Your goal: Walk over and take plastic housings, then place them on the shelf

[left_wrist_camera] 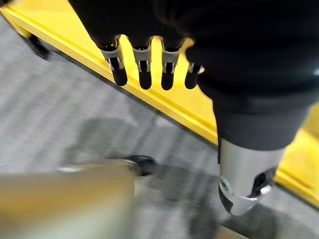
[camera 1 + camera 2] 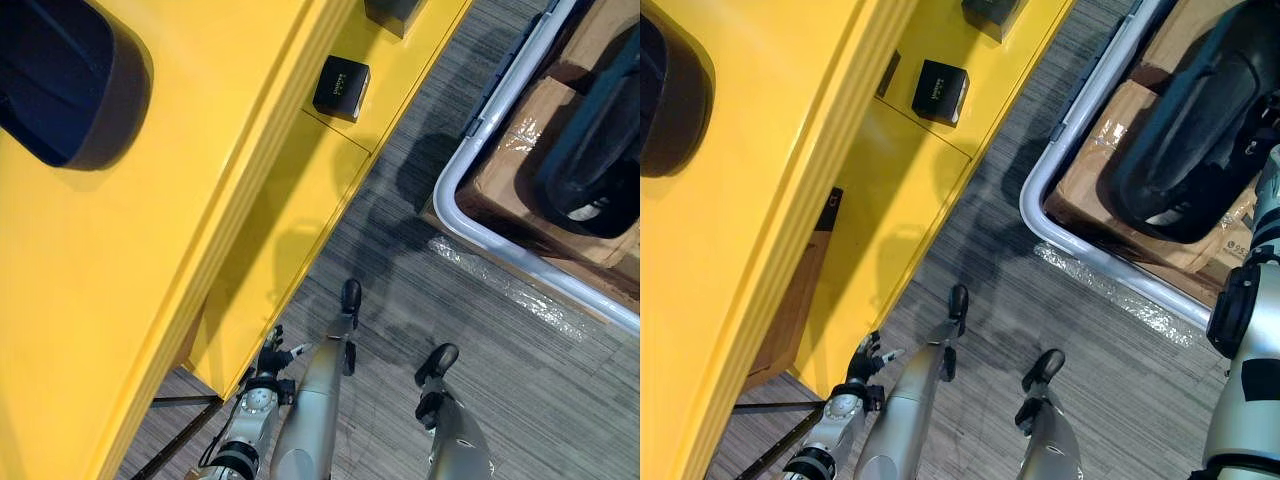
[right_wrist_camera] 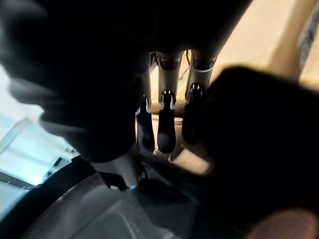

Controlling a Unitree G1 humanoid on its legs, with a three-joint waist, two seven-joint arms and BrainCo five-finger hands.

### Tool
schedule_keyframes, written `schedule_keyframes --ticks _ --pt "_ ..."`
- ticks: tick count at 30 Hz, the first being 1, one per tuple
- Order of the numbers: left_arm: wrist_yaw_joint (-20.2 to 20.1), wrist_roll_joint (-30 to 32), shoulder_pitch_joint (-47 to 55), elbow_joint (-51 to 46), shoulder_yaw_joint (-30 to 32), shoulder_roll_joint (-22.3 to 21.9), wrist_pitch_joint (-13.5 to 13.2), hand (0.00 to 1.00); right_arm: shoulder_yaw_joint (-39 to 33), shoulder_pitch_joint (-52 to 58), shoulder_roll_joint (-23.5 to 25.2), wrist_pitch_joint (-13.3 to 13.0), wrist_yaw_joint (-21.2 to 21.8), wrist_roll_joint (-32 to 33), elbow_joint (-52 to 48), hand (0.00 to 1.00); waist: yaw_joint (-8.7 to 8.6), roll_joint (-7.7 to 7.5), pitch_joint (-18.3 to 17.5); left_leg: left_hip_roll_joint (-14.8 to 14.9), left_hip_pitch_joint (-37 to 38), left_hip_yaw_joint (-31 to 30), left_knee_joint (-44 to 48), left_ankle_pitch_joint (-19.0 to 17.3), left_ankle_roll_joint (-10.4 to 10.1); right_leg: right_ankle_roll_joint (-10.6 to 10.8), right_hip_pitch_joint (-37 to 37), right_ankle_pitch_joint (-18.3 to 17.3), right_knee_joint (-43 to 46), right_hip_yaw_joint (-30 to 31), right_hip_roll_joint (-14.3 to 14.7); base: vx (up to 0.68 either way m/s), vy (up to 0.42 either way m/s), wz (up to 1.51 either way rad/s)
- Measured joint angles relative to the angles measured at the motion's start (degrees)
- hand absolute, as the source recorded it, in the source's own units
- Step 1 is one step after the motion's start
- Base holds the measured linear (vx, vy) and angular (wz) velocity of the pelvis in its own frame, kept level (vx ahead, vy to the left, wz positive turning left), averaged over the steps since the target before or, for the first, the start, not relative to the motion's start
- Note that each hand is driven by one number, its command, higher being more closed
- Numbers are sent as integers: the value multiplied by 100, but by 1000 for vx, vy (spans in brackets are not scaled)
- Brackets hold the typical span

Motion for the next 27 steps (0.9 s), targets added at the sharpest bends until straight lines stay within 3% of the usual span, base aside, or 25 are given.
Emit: schedule_keyframes --ticks 4,11,14,20,24,26,27 --pt "-123 3 92 -52 7 -83 90 0 -231 99 45 224 238 -561 67 100 -11 -3 -1 127 294 -74 -381 130 -194 -51 7 -38 242 -40 48 2 -86 2" --pt "-97 7 228 -450 68 -71 141 0 -207 231 273 464 205 -1377 117 100 -25 -32 10 22 750 35 -480 138 -204 -138 315 -96 379 -15 -111 6 -2 2" --pt "-32 8 450 -1004 65 -68 137 0 7 246 606 452 -25 -1392 -36 100 -157 -123 5 17 950 99 -572 168 -221 -160 433 -112 394 10 -133 -28 -13 -7" --pt "242 8 712 -2424 30 -34 -8 0 30 681 793 361 -706 -1619 -793 100 -391 -238 22 -42 1446 135 -942 399 -250 -198 745 -157 416 6 -188 -32 -40 2" --pt "385 9 506 -3417 -17 255 -182 0 113 907 998 306 -1207 -1994 -1707 100 -670 -345 0 -75 1868 214 -1357 633 -250 -202 968 -208 399 -8 -214 -25 -38 -2" --pt "405 8 305 -3464 -28 338 -193 0 113 908 1022 273 -1267 -2013 -1794 100 -723 -362 -5 -74 1960 227 -1434 684 -257 -202 1022 -208 397 -5 -213 -19 -33 -3" --pt "431 8 113 -3512 -38 451 -201 0 111 910 1098 254 -1296 -2076 -1865 0 -784 -403 -24 -72 2057 248 -1515 731 -259 -203 1069 -207 397 8 -211 -16 -34 -7"
